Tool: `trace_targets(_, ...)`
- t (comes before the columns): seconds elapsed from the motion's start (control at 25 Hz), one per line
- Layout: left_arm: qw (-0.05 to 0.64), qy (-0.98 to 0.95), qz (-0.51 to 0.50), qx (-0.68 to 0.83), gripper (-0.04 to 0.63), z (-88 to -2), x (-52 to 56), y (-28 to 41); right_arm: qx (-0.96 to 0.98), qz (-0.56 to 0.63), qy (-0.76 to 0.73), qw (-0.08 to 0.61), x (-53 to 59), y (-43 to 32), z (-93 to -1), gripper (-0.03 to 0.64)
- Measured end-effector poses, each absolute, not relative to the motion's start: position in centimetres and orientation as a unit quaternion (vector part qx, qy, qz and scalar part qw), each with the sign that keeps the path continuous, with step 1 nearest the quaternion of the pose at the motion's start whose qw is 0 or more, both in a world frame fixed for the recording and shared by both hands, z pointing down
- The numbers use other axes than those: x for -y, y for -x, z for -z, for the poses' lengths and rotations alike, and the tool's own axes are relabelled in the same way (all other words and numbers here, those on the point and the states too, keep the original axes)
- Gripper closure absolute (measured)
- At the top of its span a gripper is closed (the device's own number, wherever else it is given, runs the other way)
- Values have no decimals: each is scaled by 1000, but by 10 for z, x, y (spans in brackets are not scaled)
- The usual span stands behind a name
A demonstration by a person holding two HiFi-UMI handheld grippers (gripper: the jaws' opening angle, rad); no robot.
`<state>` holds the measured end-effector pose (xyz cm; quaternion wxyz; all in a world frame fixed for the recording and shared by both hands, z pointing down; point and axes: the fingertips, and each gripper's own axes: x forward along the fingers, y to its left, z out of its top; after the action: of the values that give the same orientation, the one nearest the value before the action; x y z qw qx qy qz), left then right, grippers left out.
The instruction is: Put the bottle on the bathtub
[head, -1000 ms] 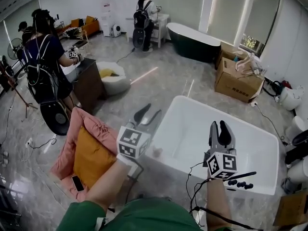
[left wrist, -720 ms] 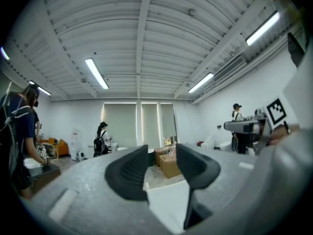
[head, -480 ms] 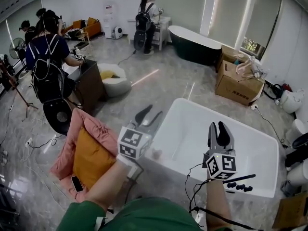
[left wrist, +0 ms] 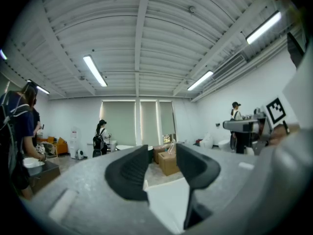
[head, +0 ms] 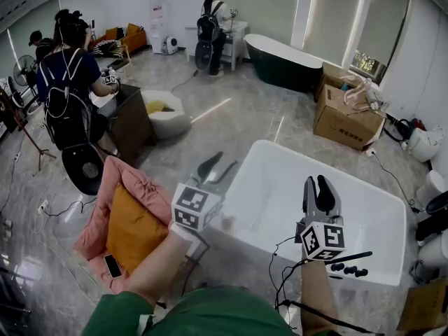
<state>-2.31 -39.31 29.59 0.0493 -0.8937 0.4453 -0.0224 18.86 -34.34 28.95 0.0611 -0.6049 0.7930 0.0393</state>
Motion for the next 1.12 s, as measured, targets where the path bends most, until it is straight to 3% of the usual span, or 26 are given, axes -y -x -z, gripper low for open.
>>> trace_targets(1.12, 44, 890, 33, -453, 417, -308, 389, 0, -801, -39, 595, 60, 342, -214, -296, 509)
